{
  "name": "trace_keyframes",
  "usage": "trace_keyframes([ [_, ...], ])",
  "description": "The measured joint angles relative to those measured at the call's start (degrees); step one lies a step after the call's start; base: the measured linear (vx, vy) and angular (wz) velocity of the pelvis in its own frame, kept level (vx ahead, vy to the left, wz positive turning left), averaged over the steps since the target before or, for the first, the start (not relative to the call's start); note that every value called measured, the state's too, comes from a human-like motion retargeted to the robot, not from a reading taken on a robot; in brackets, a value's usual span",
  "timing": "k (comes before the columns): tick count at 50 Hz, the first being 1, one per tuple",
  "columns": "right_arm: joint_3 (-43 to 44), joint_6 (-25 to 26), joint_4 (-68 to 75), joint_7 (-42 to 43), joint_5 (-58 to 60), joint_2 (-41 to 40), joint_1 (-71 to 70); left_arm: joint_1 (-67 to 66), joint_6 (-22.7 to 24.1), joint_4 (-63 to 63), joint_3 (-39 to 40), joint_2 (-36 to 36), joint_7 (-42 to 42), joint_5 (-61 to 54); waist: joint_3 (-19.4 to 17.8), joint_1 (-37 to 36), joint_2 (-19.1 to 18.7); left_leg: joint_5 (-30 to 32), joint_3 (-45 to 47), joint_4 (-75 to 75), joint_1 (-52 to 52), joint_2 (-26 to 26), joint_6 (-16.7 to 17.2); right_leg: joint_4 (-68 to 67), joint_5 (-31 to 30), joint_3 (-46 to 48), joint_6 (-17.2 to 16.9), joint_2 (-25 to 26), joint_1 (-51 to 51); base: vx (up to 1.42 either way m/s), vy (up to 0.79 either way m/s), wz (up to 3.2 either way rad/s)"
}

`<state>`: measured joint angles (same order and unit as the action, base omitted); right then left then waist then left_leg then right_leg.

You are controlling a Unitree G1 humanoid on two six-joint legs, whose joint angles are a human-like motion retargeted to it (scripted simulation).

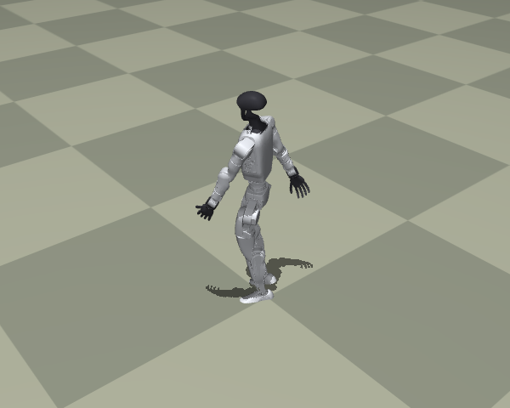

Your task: Upper body actions

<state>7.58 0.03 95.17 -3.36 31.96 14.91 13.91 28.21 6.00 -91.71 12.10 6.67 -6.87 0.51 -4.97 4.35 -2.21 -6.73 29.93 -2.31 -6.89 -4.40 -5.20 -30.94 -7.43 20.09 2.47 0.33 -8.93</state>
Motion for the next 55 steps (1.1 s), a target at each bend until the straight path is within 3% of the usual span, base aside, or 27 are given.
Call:
trace_keyframes([
  [2, -0.59, -0.89, -1.87, -0.30, -0.07, -1.06, -1.13, -2.60, -1.36, -1.55, -1.19, 0.37, 0.66, 0.75, 1.58, 0.03, 1.72, -0.52, -0.09, 0.05, 0.31, 2.58, 0.07, 10.03, -0.65, -4.07, -1.63, 0.58, 4.98, 0.08, -0.12, 0.03],
  [3, -0.89, -1.29, -2.81, -0.47, -0.14, -1.59, -1.89, -3.99, -1.95, -2.38, -1.63, 0.52, 0.71, 1.28, 2.34, -0.09, 2.68, -0.86, -0.01, 0.06, 0.47, 4.10, 0.06, 14.48, 1.75, -5.63, -3.43, 0.35, 7.17, 0.07, -0.08, -0.04],
  [5, -1.71, -2.37, -4.50, -0.96, -0.16, -2.69, -3.21, -7.05, -3.07, -4.06, -2.35, 0.60, -0.11, 2.88, 3.93, -0.96, 3.68, -1.45, 0.43, 0.01, 0.70, 5.74, 0.41, 20.82, 10.26, -2.23, -3.95, -1.34, 10.74, 0.07, -0.08, -0.16],
  [7, -3.11, -3.33, -5.82, -2.13, 0.13, -3.64, -4.52, -9.88, -4.40, -5.45, -3.39, 0.46, -1.42, 4.34, 5.54, -2.54, 4.66, -1.91, 1.13, -0.08, 1.01, 6.69, 1.20, 24.68, 12.58, 3.43, -2.54, -3.05, 10.78, 0.05, -0.16, -0.37],
  [12, -4.82, -4.15, -8.21, -4.60, 4.62, -5.09, -9.03, -16.73, -5.91, -5.69, -6.25, -1.22, -3.56, 6.40, 6.67, -9.18, 5.40, -2.43, 4.28, -0.58, 2.02, 6.72, 2.69, 30.07, 8.55, 2.81, -4.26, -3.33, 9.97, -0.04, -0.18, -0.50],
  [15, -7.29, -5.82, -8.87, -2.03, 8.79, -5.10, -10.77, -20.23, -4.85, -5.69, -6.18, -1.69, -4.28, 5.36, 6.06, -7.81, 5.07, -1.99, 4.03, -0.53, 1.74, 6.24, 3.32, 28.67, 9.90, -2.48, -2.48, -2.05, 9.02, -0.04, -0.16, 0.08],
  [20, -9.22, -5.78, -6.02, 1.61, 10.32, -3.75, -10.48, -25.65, -2.59, -4.81, -5.44, -2.56, -3.13, 6.75, 6.79, -4.64, 2.71, -1.26, 2.49, -0.30, 2.11, 4.42, 4.00, 28.92, 10.68, 1.00, -2.06, -0.83, 9.78, -0.01, -0.09, 0.26],
  [25, -11.38, -2.32, 0.61, 0.48, 2.32, -2.39, -9.68, -29.92, -5.33, -2.89, -3.83, -2.13, 1.47, 10.47, 7.04, -5.52, 2.54, -1.45, 1.95, -1.51, 1.91, 3.34, 5.22, 29.31, 11.02, 1.22, -1.41, -0.38, 10.60, 0.01, -0.17, 0.09],
  [31, -16.77, 2.49, 2.23, 4.99, -2.60, -2.68, -10.99, -33.42, -7.37, -1.12, -2.85, 0.77, 3.46, 13.96, 6.12, -7.32, 2.80, -2.60, 1.92, -7.54, 3.27, 1.66, 6.61, 29.55, 11.22, 0.99, -0.45, -0.55, 11.37, -0.07, -0.14, 0.01],
  [34, -19.73, 2.92, 2.23, 5.17, -3.30, -3.34, -13.71, -35.27, -7.71, -0.74, -2.10, 1.88, 2.58, 15.19, 5.29, -7.49, 3.24, 0.38, 1.33, -15.10, 5.88, 0.18, 7.37, 29.79, 11.13, 0.91, -0.13, -1.47, 12.12, -0.11, -0.12, 0.18],
  [38, -20.66, 1.24, 2.23, 3.02, -5.01, -5.68, -20.09, -37.95, -6.96, -1.79, -2.14, 2.99, 4.24, 15.10, 4.13, -8.19, 4.84, 11.18, -2.55, -33.18, 14.26, -4.29, 9.44, 30.18, 10.94, 1.18, 0.27, -3.28, 12.73, -0.15, -0.10, 0.21],
  [40, -19.35, -0.36, 1.48, 0.77, -6.81, -7.26, -23.36, -39.39, -6.94, -3.15, -2.46, 3.63, 5.00, 15.02, 3.12, -9.77, 5.94, 16.05, -4.45, -42.77, 19.30, -6.23, 5.40, 30.13, 10.86, 0.96, 0.43, -4.39, 13.35, -0.10, -0.12, 0.05],
  [42, -17.56, -1.04, -0.55, -2.25, -9.76, -8.48, -26.60, -40.76, -7.42, -4.87, -2.29, 3.92, 3.74, 15.71, 2.46, -11.91, 6.57, 16.54, -6.74, -52.89, 25.58, -7.95, 1.21, 29.99, 10.76, 0.67, 0.82, -4.95, 13.49, -0.12, -0.12, -0.18],
  [47, -12.16, -0.70, -6.57, -7.51, -16.99, -11.54, -34.29, -45.57, -9.97, -5.69, -0.59, 3.15, -3.71, 18.20, 1.37, -15.74, 6.11, 7.21, -5.07, -76.04, 37.44, -16.82, -4.61, 29.68, 11.03, 0.57, 2.03, -4.70, 13.95, -0.02, -0.02, 0.00],
  [51, -11.41, -1.57, -11.76, -11.65, -20.19, -12.65, -39.10, -48.12, -10.93, -5.69, 0.68, 2.71, -5.46, 19.35, 0.59, -17.60, 5.59, 5.70, -6.38, -86.90, 45.01, -18.33, -5.14, 29.98, 11.35, 1.04, 3.07, -3.92, 14.81, 0.00, 0.00, 0.00],
  [55, -11.71, -4.37, -13.64, -13.20, -17.21, -12.35, -42.36, -48.71, -10.76, -5.69, 2.03, 3.10, -5.39, 18.91, -0.76, -19.67, 6.06, 5.02, -4.66, -89.16, 45.93, -18.11, -4.98, 29.78, 11.83, 1.04, 3.21, -4.74, 16.22, 0.01, 0.01, 0.05],
])
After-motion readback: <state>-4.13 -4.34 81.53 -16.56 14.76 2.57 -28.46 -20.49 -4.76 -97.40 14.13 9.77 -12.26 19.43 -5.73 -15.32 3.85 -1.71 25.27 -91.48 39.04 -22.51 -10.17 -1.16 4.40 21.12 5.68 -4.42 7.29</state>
